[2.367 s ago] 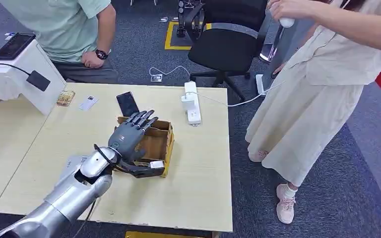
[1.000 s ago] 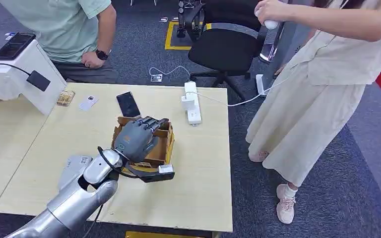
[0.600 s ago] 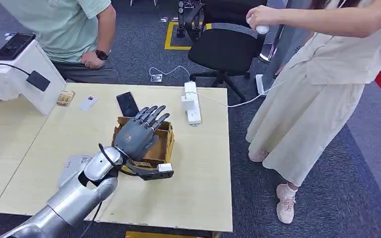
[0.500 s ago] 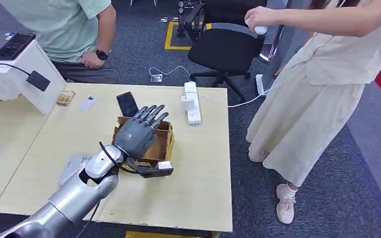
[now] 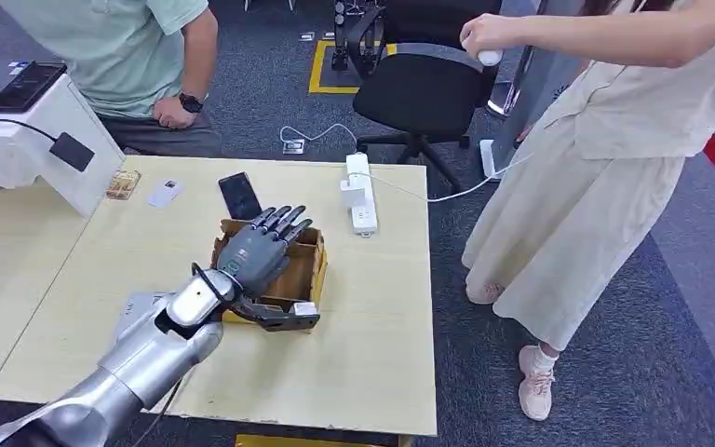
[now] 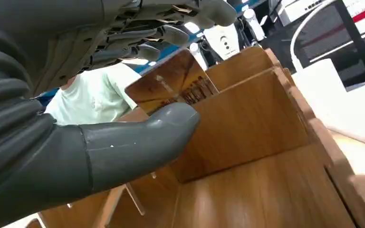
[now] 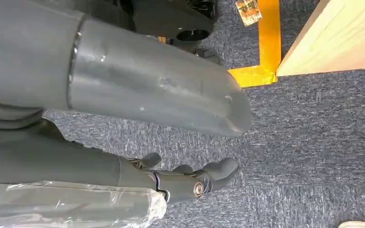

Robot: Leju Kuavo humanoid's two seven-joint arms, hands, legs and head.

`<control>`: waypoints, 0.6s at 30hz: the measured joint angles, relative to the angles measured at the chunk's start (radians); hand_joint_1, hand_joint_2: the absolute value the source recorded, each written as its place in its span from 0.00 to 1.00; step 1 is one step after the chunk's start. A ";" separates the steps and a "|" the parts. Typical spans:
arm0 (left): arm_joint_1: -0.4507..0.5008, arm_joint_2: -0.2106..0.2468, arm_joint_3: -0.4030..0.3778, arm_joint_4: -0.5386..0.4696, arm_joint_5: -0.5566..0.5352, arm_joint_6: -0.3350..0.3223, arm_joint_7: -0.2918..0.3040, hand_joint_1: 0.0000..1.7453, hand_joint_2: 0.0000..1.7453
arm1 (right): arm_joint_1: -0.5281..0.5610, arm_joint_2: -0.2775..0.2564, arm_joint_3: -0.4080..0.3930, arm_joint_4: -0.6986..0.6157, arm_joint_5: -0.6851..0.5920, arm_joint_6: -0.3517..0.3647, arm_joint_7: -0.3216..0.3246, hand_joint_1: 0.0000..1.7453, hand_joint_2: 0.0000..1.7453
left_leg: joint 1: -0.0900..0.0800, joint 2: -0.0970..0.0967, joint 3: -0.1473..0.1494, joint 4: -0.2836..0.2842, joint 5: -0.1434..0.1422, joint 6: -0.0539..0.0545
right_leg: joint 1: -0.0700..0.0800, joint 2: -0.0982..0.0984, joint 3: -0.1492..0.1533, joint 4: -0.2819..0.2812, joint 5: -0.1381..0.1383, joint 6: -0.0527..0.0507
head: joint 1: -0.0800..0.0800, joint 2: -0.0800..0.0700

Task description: Pass the card to the sensor for recognition and then transmit it.

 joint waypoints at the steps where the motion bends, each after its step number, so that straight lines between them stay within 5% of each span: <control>1: -0.005 -0.003 -0.003 0.008 0.000 -0.002 0.000 0.00 1.00 | 0.000 0.000 0.001 0.000 0.001 0.000 0.000 0.00 0.00 | 0.000 0.000 0.000 0.000 0.000 0.000 | 0.000 0.000 0.000 0.000 0.000 0.000 | 0.000 0.000; 15: -0.022 -0.016 -0.013 0.049 0.063 -0.038 -0.020 0.00 1.00 | 0.001 0.000 0.002 0.003 0.003 -0.002 0.003 0.00 0.00 | 0.000 0.000 0.000 0.000 0.000 0.000 | 0.000 0.000 0.000 0.000 0.000 0.000 | 0.000 0.000; 16: -0.023 -0.016 -0.013 0.049 0.063 -0.038 -0.020 0.93 1.00 | 0.001 0.000 0.002 0.003 0.003 -0.002 0.003 0.00 0.00 | 0.000 0.000 0.000 0.000 0.000 0.000 | 0.000 0.000 0.000 0.000 0.000 0.000 | 0.000 0.000; 18: -0.024 -0.016 -0.013 0.049 0.067 -0.037 -0.019 1.00 1.00 | 0.001 0.000 0.002 0.003 0.003 -0.002 0.003 0.00 0.00 | 0.000 0.000 0.000 0.000 0.000 0.000 | 0.000 0.000 0.000 0.000 0.000 0.000 | 0.000 0.000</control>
